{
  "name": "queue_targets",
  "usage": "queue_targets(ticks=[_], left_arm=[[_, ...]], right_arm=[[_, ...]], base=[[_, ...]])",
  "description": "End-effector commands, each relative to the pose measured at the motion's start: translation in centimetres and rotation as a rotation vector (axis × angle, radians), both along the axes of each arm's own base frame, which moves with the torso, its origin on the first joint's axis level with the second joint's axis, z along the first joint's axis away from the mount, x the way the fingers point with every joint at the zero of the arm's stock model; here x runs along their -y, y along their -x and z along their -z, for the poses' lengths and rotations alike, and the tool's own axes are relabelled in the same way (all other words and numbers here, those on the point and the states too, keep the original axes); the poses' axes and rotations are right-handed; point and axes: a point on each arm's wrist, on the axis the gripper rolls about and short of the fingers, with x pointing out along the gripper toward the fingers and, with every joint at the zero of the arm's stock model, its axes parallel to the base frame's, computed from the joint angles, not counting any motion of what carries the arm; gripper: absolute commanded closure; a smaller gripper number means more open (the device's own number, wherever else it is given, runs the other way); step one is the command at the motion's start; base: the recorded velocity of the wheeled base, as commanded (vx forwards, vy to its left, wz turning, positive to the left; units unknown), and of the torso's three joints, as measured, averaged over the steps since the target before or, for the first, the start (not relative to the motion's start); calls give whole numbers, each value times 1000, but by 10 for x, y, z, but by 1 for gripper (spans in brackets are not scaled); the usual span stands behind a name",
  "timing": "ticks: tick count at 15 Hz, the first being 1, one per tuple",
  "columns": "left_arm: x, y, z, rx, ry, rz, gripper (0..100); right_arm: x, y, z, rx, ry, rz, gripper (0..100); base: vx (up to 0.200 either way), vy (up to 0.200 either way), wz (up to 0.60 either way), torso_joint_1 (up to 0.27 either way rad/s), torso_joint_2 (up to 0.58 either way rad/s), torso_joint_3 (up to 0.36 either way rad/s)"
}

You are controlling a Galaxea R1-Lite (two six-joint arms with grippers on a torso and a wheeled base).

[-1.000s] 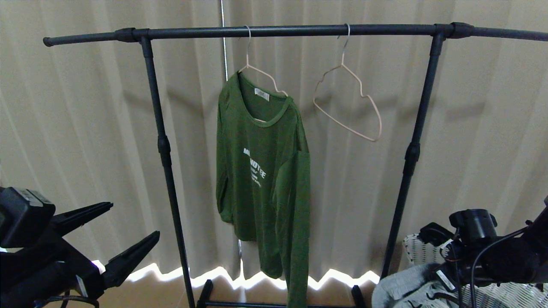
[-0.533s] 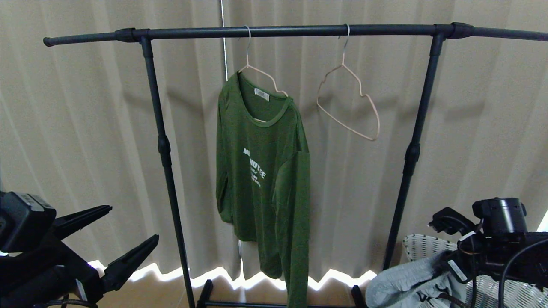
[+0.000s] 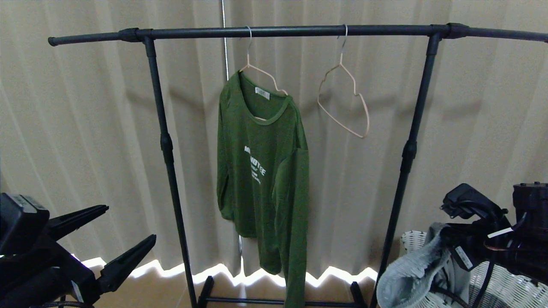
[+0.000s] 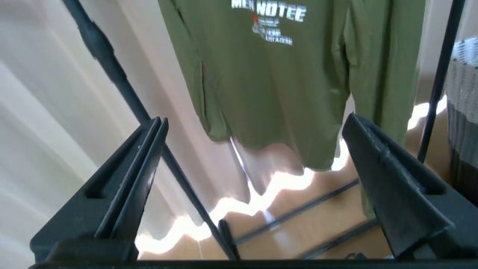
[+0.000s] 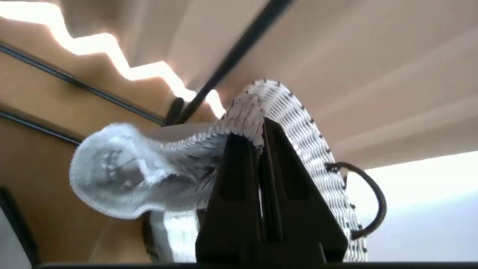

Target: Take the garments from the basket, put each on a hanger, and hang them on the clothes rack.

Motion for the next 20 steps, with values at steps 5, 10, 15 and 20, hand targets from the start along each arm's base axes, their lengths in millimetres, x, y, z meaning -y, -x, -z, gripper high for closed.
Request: queue_targets(ticks=[5, 10, 15, 20], left_arm=[[0, 0, 0, 3, 1, 0, 0], [0, 1, -1, 5, 3, 1, 0], [5, 7, 7, -3, 3, 59, 0], [19, -16, -16, 89, -15, 196, 0]], right_arm=[[-3, 5, -8, 42, -8, -20, 100], [-7, 5, -9, 47, -10, -39, 100], [-31, 9, -18, 86, -63, -151, 100], [-71, -4, -67, 229, -272, -340, 100]], base=[[-200, 0, 0, 0, 0, 1], [-200, 0, 0, 3, 0, 0], [0, 0, 0, 0, 0, 0], [0, 0, 0, 0, 0, 0]])
